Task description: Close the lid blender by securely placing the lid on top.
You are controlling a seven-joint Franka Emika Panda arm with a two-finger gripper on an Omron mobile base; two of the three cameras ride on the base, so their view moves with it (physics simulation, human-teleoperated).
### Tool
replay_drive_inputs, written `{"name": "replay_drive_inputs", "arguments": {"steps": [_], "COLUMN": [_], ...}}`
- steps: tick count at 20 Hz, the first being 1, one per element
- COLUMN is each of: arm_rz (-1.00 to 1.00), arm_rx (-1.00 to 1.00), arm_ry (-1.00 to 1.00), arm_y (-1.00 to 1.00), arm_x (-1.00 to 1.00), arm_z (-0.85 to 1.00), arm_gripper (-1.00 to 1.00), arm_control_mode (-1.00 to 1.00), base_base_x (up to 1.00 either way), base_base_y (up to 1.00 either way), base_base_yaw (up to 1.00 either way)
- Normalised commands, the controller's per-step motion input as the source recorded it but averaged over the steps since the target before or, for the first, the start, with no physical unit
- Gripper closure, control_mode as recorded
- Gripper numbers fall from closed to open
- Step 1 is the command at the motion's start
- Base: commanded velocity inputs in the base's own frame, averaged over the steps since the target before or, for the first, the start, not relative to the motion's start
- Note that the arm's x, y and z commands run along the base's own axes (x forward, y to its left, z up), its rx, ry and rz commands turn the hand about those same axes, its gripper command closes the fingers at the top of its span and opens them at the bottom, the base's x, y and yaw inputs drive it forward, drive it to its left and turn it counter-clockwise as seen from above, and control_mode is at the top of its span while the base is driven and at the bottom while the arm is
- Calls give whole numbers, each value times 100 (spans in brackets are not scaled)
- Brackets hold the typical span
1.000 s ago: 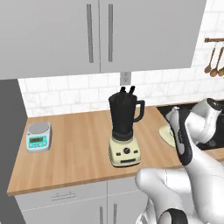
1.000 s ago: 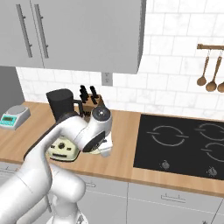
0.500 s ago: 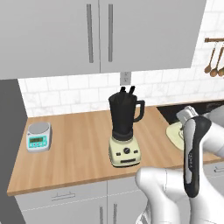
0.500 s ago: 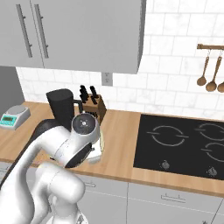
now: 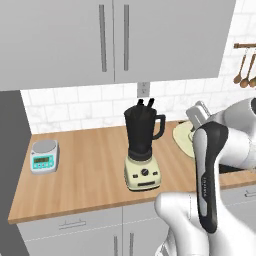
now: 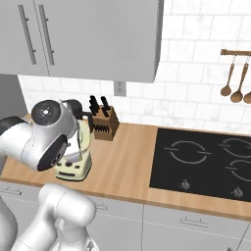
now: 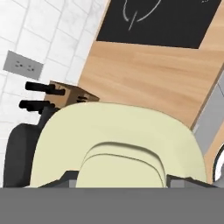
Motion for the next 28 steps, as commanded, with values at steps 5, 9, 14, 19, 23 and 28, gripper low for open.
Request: {"name": "replay_drive_inputs", "arguments": {"steps": [5,9,14,19,23,28], "arm_rz": [0,0,7,28,24,2], "arm_rx": [0,0,-3,-3,-5,-17], "arm_ry": [0,0,11,3,4,6], "arm_y": [63,29,7,9,30,51], "arm_x": [29,23,37,59,51,39], "arm_z": [51,1,0,-2,-1,0], "arm_gripper": [100,100,100,100,100,100], "arm_control_mode": [-100,-100,-100,-100,-100,-100], "base_base_x": [0,0,0,0,0,0], "base_base_y": [0,0,0,0,0,0], "base_base_yaw": [0,0,0,0,0,0]}}
